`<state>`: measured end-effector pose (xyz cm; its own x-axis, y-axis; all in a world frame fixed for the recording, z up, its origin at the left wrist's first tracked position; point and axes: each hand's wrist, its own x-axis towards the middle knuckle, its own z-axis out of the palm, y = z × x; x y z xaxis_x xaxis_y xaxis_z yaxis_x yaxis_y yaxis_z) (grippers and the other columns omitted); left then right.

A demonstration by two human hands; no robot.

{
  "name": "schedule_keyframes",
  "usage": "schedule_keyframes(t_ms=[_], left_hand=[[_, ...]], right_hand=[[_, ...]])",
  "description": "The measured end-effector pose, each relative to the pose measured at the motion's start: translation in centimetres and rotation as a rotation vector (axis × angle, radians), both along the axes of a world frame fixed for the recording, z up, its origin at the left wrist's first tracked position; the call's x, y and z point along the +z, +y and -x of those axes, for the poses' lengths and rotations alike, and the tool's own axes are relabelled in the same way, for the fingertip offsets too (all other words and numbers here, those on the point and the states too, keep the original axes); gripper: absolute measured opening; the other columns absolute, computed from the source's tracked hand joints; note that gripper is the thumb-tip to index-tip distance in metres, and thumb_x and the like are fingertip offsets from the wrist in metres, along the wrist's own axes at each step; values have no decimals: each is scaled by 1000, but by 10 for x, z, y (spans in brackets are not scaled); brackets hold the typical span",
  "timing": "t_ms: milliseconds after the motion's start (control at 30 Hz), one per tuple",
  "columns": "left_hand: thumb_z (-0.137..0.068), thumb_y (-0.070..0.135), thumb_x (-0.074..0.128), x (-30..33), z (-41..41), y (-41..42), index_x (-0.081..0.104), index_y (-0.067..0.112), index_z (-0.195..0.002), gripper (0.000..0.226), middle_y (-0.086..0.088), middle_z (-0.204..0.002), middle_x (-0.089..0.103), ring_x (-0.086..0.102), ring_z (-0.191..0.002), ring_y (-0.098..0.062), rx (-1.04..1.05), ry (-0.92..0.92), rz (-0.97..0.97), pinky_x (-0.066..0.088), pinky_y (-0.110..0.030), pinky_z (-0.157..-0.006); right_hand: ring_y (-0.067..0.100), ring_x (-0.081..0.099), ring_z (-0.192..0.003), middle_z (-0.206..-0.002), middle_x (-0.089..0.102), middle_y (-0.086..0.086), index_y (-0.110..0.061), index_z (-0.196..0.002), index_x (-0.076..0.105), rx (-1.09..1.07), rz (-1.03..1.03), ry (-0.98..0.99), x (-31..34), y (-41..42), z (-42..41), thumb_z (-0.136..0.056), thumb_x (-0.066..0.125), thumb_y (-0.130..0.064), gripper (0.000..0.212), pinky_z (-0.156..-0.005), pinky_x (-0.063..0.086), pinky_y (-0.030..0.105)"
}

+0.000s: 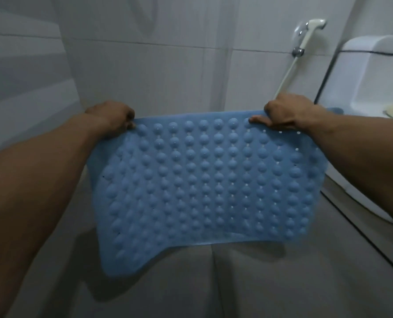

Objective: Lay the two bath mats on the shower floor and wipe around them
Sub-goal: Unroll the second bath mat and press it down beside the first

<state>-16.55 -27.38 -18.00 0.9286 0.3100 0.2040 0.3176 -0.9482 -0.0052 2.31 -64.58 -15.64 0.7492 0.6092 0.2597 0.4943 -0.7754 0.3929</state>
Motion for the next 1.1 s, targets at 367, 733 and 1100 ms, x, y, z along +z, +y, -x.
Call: schedule_keyframes(t_ms=[367,733,1100], left_hand=[[-87,37,68,-110,-24,-76,64,17,-89,20,-10,-98,67,60,-89,-25,-119,551,61,46,-32,-83],[-96,40,51,-240,-19,-93,60,21,-108,25,-10,-110,62,61,-101,-28,7,572,-202,40,-30,-74],[-97,40,44,-340,-29,-110,42,16,-138,47,-16,-138,44,42,-128,-34,154,573,-397,30,-48,-107]], right_hand=[[30,60,-111,-126,63,15,-11,-107,65,-171,229,543,-137,-69,-24,-72,36,-92,92,-95,45,38],[25,54,-92,-100,58,3,-28,-85,57,-35,232,720,-259,-100,-74,-74,45,-86,60,-89,48,41],[28,54,-116,-125,60,10,-21,-124,56,-53,239,404,-362,-126,-95,-91,26,-74,69,-101,34,44]])
